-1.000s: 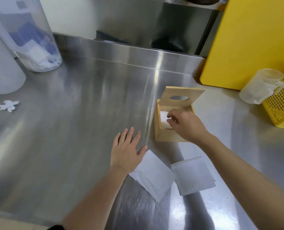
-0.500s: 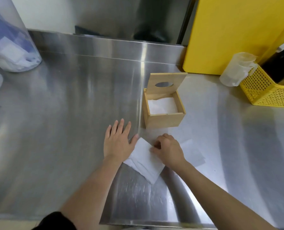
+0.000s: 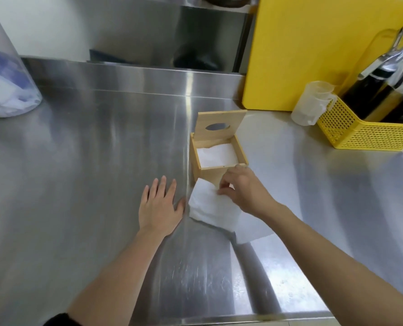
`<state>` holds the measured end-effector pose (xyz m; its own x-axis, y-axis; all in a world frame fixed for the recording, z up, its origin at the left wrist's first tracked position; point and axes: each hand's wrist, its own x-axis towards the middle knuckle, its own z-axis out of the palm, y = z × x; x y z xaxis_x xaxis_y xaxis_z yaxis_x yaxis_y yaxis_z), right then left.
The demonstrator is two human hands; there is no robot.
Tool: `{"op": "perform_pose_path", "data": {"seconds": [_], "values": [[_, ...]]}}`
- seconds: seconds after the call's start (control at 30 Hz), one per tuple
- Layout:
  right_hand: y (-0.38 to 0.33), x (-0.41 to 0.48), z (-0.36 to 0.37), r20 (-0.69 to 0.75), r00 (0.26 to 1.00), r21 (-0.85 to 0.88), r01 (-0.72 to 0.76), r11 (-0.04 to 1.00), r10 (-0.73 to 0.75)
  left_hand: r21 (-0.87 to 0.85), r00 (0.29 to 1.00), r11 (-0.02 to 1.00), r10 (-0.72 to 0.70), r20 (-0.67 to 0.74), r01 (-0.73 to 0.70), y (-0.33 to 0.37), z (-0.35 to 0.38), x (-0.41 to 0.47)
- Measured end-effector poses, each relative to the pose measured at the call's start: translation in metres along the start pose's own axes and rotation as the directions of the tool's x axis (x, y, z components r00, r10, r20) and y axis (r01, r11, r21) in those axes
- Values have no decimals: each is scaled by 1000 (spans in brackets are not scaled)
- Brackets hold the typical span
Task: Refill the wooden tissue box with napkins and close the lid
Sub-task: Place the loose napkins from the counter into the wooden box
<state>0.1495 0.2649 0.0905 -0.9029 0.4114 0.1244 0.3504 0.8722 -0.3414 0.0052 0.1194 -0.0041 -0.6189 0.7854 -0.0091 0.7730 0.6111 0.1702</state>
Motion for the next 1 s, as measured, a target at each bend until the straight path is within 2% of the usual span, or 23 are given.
{"op": "perform_pose_path", "data": {"seconds": [0.13, 0.27, 0.6, 0.9, 1.0], "values": [[7, 29, -29, -47, 997, -43, 54, 998, -56, -4, 1000, 1000, -16, -20, 16, 0, 0, 0], [13, 61, -40, 25, 992, -136, 125, 983, -123, 7, 999, 1000, -26, -21, 26, 0, 0, 0], [24, 102, -25, 200, 980, -347, 63, 936, 8, 8, 1000, 1000, -26, -10, 26, -3, 1, 3], [36, 116, -6, 269, 957, -418, 215, 883, -106, 8, 999, 1000, -20, -26, 20, -3, 4, 3], [40, 120, 2, 302, 948, -484, 245, 840, -102, 7, 999, 1000, -22, -44, 22, -3, 4, 3]]}}
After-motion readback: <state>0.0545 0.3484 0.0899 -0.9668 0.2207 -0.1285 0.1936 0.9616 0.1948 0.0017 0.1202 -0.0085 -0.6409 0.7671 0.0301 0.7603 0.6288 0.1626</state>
